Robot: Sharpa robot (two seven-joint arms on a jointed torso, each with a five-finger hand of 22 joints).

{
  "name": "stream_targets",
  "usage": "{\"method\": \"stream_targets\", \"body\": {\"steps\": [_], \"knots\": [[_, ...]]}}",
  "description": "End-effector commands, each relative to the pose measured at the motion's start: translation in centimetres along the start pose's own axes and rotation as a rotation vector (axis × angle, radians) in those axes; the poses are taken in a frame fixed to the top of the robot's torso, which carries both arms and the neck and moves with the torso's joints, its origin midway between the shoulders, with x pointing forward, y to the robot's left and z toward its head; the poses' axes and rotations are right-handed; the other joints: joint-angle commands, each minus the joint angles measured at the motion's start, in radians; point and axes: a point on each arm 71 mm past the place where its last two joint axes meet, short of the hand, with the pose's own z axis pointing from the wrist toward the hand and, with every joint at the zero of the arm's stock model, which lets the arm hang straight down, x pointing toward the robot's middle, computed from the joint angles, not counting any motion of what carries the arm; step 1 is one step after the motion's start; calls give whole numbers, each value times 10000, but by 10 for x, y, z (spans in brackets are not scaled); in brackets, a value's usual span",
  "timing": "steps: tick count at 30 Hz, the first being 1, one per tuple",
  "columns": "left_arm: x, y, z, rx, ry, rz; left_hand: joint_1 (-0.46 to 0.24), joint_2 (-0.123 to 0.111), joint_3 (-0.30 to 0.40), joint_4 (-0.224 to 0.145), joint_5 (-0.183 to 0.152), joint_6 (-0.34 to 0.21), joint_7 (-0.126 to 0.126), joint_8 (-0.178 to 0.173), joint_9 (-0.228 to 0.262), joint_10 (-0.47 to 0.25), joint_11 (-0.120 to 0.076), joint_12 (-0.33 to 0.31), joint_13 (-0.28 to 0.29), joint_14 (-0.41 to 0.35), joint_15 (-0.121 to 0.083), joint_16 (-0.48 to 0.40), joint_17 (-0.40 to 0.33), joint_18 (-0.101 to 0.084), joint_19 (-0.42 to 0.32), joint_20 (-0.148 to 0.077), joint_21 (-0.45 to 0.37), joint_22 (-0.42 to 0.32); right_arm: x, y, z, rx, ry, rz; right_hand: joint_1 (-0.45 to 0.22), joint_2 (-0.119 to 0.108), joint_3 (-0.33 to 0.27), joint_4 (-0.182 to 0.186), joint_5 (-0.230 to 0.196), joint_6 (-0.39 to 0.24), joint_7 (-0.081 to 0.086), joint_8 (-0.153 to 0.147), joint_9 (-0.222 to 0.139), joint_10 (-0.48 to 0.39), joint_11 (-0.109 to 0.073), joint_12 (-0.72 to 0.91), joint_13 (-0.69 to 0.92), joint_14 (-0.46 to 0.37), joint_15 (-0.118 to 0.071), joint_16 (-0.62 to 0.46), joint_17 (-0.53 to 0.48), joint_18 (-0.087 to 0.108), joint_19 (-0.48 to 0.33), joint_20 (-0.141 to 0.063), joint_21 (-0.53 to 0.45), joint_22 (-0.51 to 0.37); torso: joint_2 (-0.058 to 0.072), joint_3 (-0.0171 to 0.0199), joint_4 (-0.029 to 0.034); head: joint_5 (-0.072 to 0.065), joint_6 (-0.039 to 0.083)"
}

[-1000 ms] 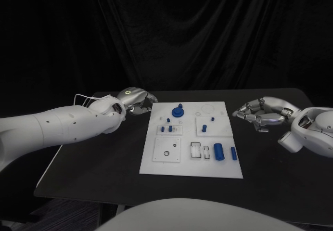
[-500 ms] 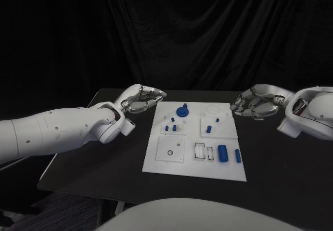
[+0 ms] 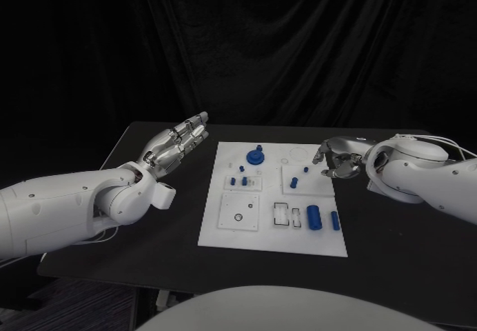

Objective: Assemble the parts on the task board

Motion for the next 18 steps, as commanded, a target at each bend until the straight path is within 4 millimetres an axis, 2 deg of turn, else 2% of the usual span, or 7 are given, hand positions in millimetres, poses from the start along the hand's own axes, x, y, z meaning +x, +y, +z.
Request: {"method": "stream_targets", "body": {"steps": [1, 2, 3, 7, 10, 15, 18], "knots": [[1, -18, -3, 2410, 0, -921, -50, 323, -680, 17, -446, -328, -410, -56, -75, -295, -369, -383, -110, -2, -243, -35, -21, -23, 0, -326, -34, -283, 0, -5, 1, 135, -1148, -1042, -174, 26, -42, -38, -33, -110, 41, 2, -14, -2, 20, 25, -46, 79, 64, 129, 80, 80, 69, 57, 148, 530, 85, -165, 169, -136, 2], [1, -17, -3, 2376, -10, -923, -147, 400, -888, 20, -655, -390, -624, -62, -82, -352, -573, -491, -135, -2, -257, -35, -21, -81, 0, -421, -34, -283, 2, -6, 1, 126, -1190, -1049, -250, 49, -67, -16, -35, -142, 40, -3, -20, 15, 34, 42, -75, 121, 89, 193, 115, 66, 111, 78, 214, 544, 90, -179, 168, -158, 2], [1, -17, -4, 2345, -25, -919, -250, 482, -1073, 32, -838, -427, -741, -65, -86, -446, -652, -659, -181, -2, -337, -35, -21, -116, 0, -537, -34, -283, 3, -6, 2, 117, -1226, -1031, -272, 56, -74, -11, -36, -144, 46, 0, -20, 13, 39, 44, -85, 112, 96, 194, 96, 66, 112, 84, 215, 543, 98, -196, 165, -175, 2], [2, -16, -5, 2221, -104, -883, -385, 651, -1500, 24, -1314, -614, -863, -87, -107, -547, -764, -823, -233, -2, -620, -35, -21, -166, 0, -845, -34, -283, 9, -9, 4, 57, -1428, -631, -418, 113, -116, 22, -62, -104, 111, 39, -17, 76, 57, 88, -169, 77, 135, 235, 17, 74, 105, 127, 194, 528, 137, -284, 160, -236, 2], [2, -16, -6, 2167, -163, -850, -392, 780, -1726, 23, -1373, -796, -860, -110, -131, -547, -718, -823, -233, -2, -744, -35, -21, -185, 0, -996, -34, -283, 11, -11, 6, -18, -1661, -435, -483, 161, -122, 19, -42, -106, 184, 36, -28, 201, 117, 146, -234, 211, 192, 397, 145, 40, 224, 174, 367, 569, 139, -306, 203, -332, 2], [1, -16, -8, 2141, -242, -807, -407, 911, -1869, 25, -1378, -900, -802, -122, -143, -547, -662, -823, -233, -2, -787, -35, -21, -208, 0, -1060, -34, -283, 11, -12, 9, -114, -1921, -273, -663, 219, -166, 85, -50, -90, 217, 43, -40, 386, 133, 195, -362, 349, 220, 568, 220, 21, 369, 222, 544, 604, 103, -276, 172, -392, 2], [0, -16, -10, 2125, -255, -809, -334, 1028, -1958, 15, -1125, -881, -752, -116, -138, -547, -527, -823, -233, -2, -617, -35, -21, -268, 0, -941, -34, -283, 11, -12, 11, -190, -1978, -224, -724, 255, -168, 109, -42, -64, 240, 56, -43, 496, 123, 211, -431, 416, 218, 643, 257, 12, 447, 227, 641, 625, 104, -255, 134, -375, 2]]}}
